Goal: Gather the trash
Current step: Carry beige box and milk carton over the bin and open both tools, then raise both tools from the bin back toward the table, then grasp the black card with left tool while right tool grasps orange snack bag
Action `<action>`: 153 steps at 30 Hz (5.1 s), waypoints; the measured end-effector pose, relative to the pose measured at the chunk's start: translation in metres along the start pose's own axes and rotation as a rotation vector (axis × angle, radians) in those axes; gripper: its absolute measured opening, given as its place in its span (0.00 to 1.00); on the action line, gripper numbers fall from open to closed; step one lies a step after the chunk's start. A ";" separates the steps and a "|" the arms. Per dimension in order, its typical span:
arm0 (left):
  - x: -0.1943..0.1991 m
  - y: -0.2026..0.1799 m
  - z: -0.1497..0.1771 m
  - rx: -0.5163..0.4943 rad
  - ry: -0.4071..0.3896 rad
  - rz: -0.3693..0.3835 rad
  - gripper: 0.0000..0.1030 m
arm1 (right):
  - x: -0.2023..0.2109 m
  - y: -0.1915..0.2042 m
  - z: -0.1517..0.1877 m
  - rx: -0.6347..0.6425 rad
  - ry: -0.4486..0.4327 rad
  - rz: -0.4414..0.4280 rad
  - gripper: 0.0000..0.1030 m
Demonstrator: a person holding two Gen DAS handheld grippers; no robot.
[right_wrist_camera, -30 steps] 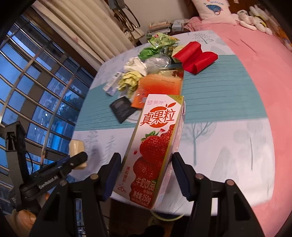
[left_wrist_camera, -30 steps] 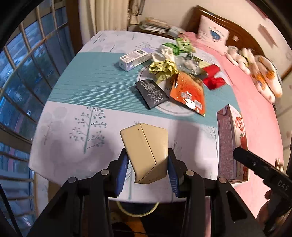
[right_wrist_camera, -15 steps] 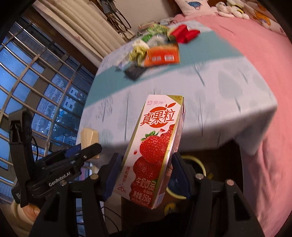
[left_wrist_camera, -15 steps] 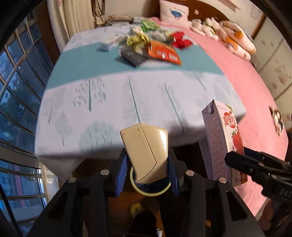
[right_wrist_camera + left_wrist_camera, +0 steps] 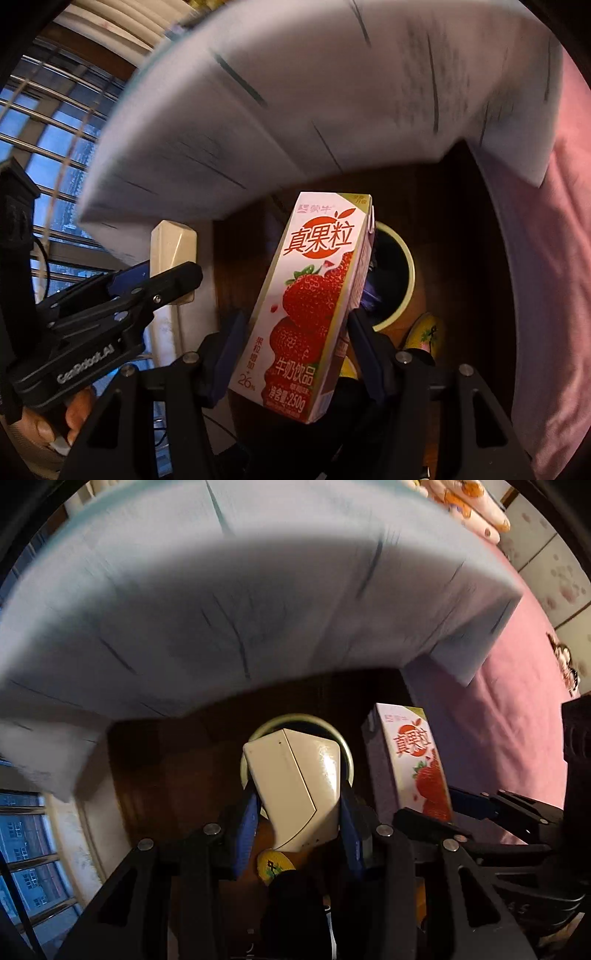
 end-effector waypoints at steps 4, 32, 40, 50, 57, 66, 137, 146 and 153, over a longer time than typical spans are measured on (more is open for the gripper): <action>-0.072 0.001 -0.005 -0.019 0.025 -0.012 0.38 | -0.067 -0.037 -0.009 -0.004 0.030 0.013 0.57; -0.167 0.031 -0.007 0.045 -0.027 -0.134 0.90 | -0.186 -0.096 -0.030 -0.007 -0.043 0.094 0.62; -0.051 0.022 -0.005 0.087 -0.095 -0.109 0.90 | -0.082 -0.055 -0.020 -0.006 -0.114 0.067 0.62; 0.111 0.009 -0.014 0.027 -0.182 -0.118 0.90 | 0.076 0.024 -0.007 0.055 -0.240 0.042 0.62; 0.214 -0.002 -0.023 0.011 -0.336 -0.116 0.90 | 0.164 0.079 -0.005 0.163 -0.365 0.079 0.62; 0.304 -0.005 -0.037 0.035 -0.536 -0.157 0.90 | 0.242 0.126 -0.030 0.270 -0.526 0.171 0.62; 0.099 0.099 -0.339 0.686 -0.163 -0.142 0.90 | 0.076 0.078 -0.405 0.650 -0.177 0.144 0.17; 0.070 0.098 -0.353 0.737 -0.074 -0.208 0.85 | 0.085 0.065 -0.394 0.633 -0.154 0.116 0.13; 0.075 0.083 -0.348 0.668 -0.110 -0.191 0.58 | 0.095 0.057 -0.382 0.608 -0.155 0.092 0.12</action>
Point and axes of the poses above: each gripper's, at about its wrist camera, not at the fingertips, and x roughly against the way its jaws point, y to its left, z to its underside, the point moved 1 cm from there along -x, roughly the way its jaws point, and after that the axes turned 8 degrees about y, right-handed, at the moved point
